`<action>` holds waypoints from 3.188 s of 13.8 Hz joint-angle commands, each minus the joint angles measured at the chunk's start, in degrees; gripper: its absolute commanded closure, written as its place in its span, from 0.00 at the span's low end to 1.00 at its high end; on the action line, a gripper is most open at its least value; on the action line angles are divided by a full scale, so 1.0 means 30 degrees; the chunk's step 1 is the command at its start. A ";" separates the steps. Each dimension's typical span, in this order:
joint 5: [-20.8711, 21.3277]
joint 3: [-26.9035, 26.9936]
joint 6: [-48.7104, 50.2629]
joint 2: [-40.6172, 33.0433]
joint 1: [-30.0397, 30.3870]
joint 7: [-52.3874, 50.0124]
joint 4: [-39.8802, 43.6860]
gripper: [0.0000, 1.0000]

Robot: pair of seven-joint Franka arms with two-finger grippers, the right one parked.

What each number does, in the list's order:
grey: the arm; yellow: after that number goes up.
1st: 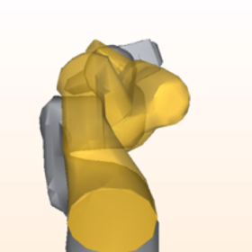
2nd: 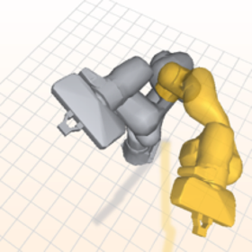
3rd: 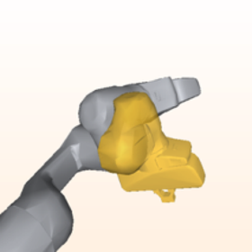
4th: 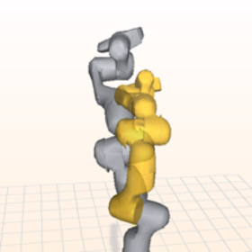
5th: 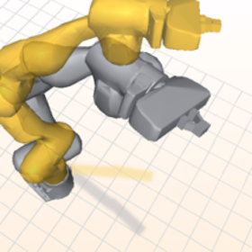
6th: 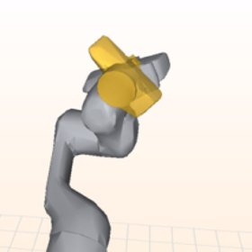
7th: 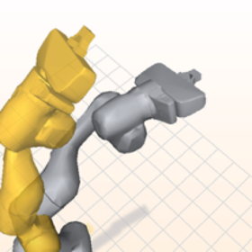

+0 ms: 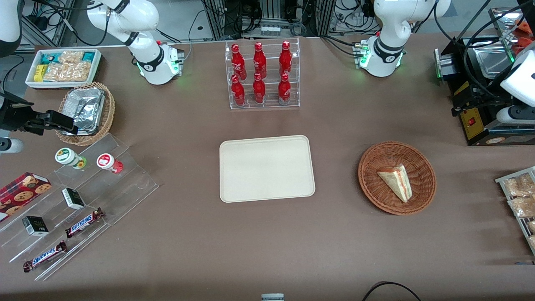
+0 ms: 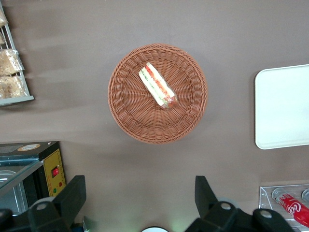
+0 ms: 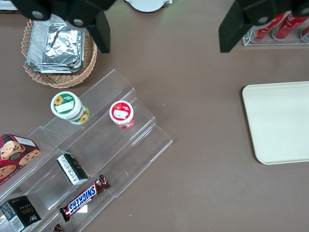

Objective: Place sandwich from basket to tray
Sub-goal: 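Move the left gripper over the wicker basket toward the sandwich, then lower the open left gripper around the wrapped sandwich, then close the left gripper on the sandwich's edge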

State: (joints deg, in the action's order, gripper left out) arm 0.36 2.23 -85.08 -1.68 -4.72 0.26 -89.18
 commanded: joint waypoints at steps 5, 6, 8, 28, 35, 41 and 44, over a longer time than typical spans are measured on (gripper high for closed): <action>0.0201 0.0166 -0.0027 0.0148 -0.0213 -0.0642 -0.0679 0.01; 0.0346 0.0166 -0.0407 0.0528 -0.0213 -0.0729 -0.0972 0.01; 0.0845 0.0137 -0.2652 0.0592 -0.0242 -0.1866 -0.3013 0.01; 0.0582 -0.1006 -1.9421 0.4808 -0.0125 -1.1423 -1.2517 0.01; 0.0582 -0.0977 -2.1032 0.5745 -0.0066 -1.1394 -1.3016 0.01; 0.0524 -0.0947 -2.1037 0.6098 -0.0066 -1.1570 -1.2666 0.89; 0.0524 -0.0976 -2.0397 0.5924 -0.0124 -1.1570 -1.2053 1.00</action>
State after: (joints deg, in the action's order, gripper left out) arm 1.84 -0.61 -147.66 16.57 -4.96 -33.32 -126.91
